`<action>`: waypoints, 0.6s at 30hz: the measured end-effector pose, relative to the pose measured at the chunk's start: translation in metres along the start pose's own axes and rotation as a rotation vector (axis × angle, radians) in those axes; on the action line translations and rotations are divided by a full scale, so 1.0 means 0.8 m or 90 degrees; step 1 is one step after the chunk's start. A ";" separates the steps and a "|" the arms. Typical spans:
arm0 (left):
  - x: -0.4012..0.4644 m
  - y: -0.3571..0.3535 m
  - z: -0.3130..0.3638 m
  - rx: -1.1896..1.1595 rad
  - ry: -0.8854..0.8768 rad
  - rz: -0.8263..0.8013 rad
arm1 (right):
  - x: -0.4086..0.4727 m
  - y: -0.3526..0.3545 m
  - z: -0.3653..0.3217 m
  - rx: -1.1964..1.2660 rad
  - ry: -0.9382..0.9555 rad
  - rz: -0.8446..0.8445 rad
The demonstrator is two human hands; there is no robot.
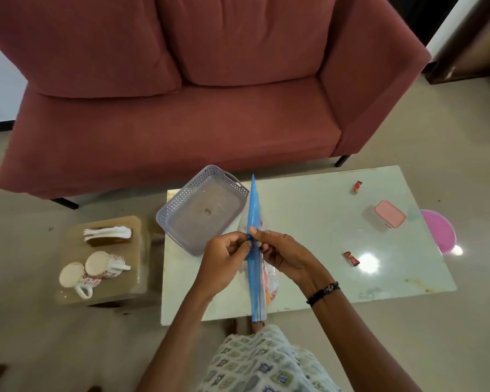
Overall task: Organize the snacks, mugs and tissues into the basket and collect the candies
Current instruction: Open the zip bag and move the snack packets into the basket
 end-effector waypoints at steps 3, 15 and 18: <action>-0.007 0.002 -0.003 0.023 -0.004 0.076 | -0.001 -0.005 0.002 -0.024 0.029 -0.030; -0.019 0.002 -0.003 0.074 -0.045 0.045 | -0.021 -0.028 -0.011 -0.443 0.254 0.099; -0.022 0.007 -0.007 0.048 -0.036 0.056 | -0.017 -0.037 -0.007 -0.591 0.271 0.104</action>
Point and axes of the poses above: each hand's wrist, its own x-axis towards the middle knuckle, its own y-axis out of the back of the hand, z = x × y, the point moved 5 cm from there along x, towards the middle knuckle, and after that the axes turned 5 degrees about -x, right-handed, at the moved point
